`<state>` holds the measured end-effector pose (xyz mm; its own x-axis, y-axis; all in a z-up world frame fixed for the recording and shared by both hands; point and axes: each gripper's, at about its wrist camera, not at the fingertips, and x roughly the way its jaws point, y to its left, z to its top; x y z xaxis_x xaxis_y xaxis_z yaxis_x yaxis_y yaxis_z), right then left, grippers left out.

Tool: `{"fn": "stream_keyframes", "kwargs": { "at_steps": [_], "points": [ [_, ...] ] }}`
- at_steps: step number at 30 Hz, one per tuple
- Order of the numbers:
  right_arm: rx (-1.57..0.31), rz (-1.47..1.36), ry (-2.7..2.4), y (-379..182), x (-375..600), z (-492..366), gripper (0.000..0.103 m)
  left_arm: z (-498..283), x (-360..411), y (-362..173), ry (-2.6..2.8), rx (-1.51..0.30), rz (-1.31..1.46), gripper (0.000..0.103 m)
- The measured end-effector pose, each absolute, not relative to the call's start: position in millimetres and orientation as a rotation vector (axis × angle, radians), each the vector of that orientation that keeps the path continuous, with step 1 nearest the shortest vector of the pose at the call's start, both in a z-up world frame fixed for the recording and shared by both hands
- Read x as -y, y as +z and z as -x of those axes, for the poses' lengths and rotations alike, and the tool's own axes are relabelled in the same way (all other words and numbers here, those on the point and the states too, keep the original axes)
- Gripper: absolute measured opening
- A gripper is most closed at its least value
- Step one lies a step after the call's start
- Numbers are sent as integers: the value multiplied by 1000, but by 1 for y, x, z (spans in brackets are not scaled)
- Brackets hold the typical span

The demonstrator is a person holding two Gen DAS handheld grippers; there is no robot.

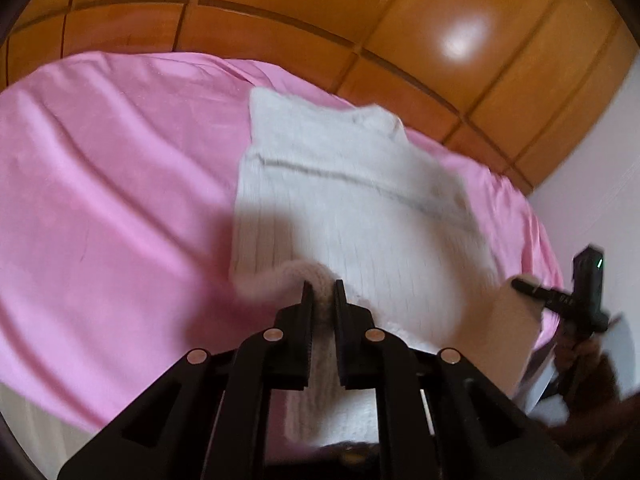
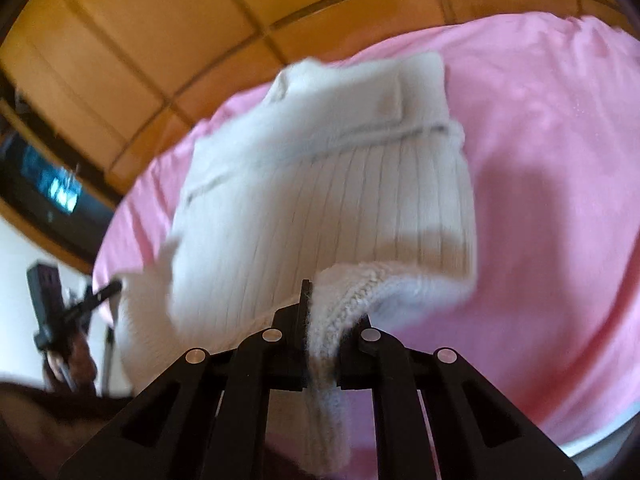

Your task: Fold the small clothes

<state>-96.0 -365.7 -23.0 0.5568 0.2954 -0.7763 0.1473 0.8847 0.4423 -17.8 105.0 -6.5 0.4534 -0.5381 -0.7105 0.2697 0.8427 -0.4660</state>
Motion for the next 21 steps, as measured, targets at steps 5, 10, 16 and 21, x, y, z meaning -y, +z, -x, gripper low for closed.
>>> {"fn": "stream_keyframes", "kwargs": {
  "at_steps": [5,10,16,21],
  "points": [
    [-998,-552,-37,-40,388,52,8,-51,-94,-14,-396,-1001,366,6],
    [-973,-605,-31,-43,405,34,23,-92,-93,-21,-300,-1021,380,60],
    [-912,-584,-36,-25,420,71,79,-74,-115,-32,-312,-975,388,64],
    [-981,-448,-93,-42,425,99,84,-47,-115,-62,-412,-1037,305,65]
  ]
}}
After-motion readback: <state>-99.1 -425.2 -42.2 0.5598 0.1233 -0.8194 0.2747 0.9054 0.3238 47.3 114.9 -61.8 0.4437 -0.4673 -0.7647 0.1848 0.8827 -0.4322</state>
